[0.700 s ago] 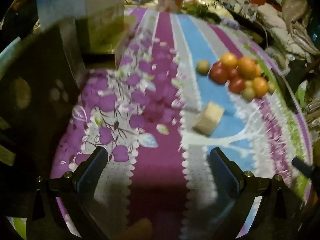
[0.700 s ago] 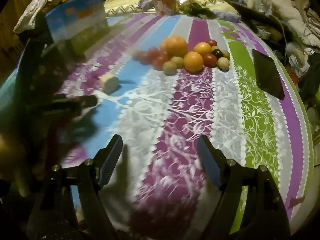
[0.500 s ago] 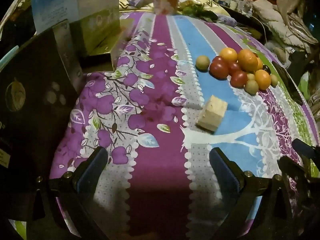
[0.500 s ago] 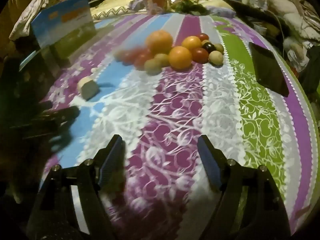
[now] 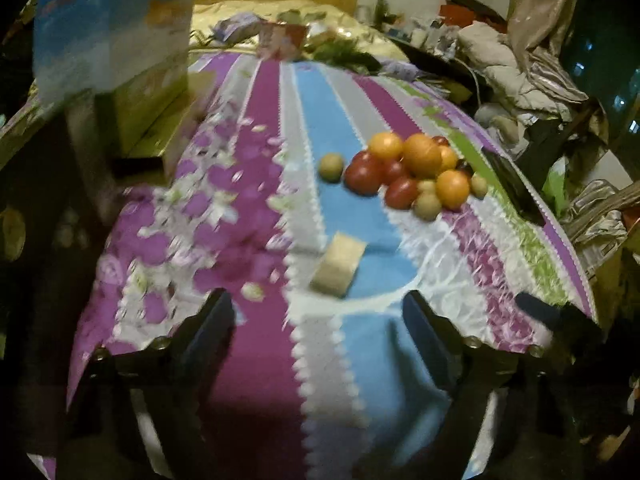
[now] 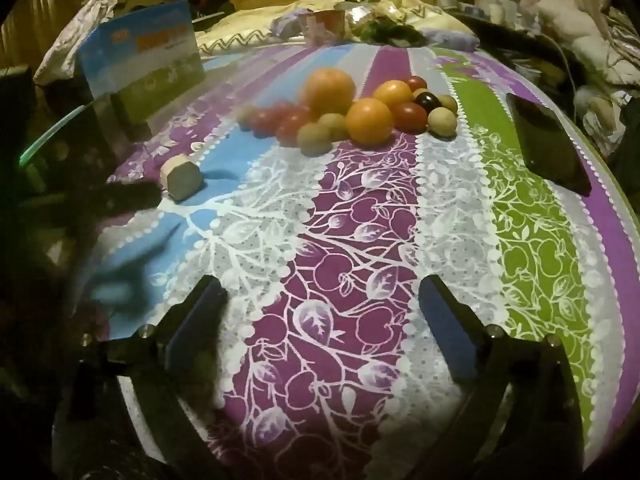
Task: Organize fruits
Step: 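Grasp the beige cube with the left tool while the right tool reaches the fruit pile, then grasp a small brown round fruit with the right tool and lift it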
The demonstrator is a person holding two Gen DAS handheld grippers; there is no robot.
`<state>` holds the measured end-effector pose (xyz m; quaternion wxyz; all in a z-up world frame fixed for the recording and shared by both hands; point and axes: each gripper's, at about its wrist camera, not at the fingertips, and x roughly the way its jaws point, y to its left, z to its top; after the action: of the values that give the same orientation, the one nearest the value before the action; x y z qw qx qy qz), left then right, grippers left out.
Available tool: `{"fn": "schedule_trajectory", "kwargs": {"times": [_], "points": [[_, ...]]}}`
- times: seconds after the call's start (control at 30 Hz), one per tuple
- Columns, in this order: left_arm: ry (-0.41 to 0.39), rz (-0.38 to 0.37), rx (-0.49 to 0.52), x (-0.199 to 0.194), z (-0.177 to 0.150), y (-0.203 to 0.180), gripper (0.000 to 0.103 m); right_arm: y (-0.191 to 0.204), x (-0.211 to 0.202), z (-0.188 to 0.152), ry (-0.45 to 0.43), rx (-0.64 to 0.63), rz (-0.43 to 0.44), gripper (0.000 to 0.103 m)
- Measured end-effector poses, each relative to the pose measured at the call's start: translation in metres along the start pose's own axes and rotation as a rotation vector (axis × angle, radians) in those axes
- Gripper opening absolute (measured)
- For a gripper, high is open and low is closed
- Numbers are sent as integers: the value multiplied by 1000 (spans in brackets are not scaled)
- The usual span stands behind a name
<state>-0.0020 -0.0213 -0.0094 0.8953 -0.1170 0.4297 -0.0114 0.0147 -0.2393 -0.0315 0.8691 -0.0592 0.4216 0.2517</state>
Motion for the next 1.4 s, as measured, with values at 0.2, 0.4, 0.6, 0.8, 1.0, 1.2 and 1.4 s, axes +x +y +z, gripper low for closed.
{"fn": "schedule_trajectory", "kwargs": {"times": [0.2,0.4,0.6,0.8,1.0,1.2,1.4], "points": [[61,-17,-5,30,8,-1,48,6,3,2,32,-13,5,101],[79,23,69,42,14,-17,27,2,-1,5,49,15,27,88],[59,44,24,30,16,-8,22,-2,-2,24,45,51,82,40],[42,43,-17,17,17,6,22,3,24,60,29,53,97,39],[47,34,-36,17,21,11,22,4,56,80,66,59,83,39],[49,22,-43,20,22,10,22,6,68,90,81,50,36,35],[59,20,-37,22,25,9,22,5,74,93,86,46,-1,28]]}}
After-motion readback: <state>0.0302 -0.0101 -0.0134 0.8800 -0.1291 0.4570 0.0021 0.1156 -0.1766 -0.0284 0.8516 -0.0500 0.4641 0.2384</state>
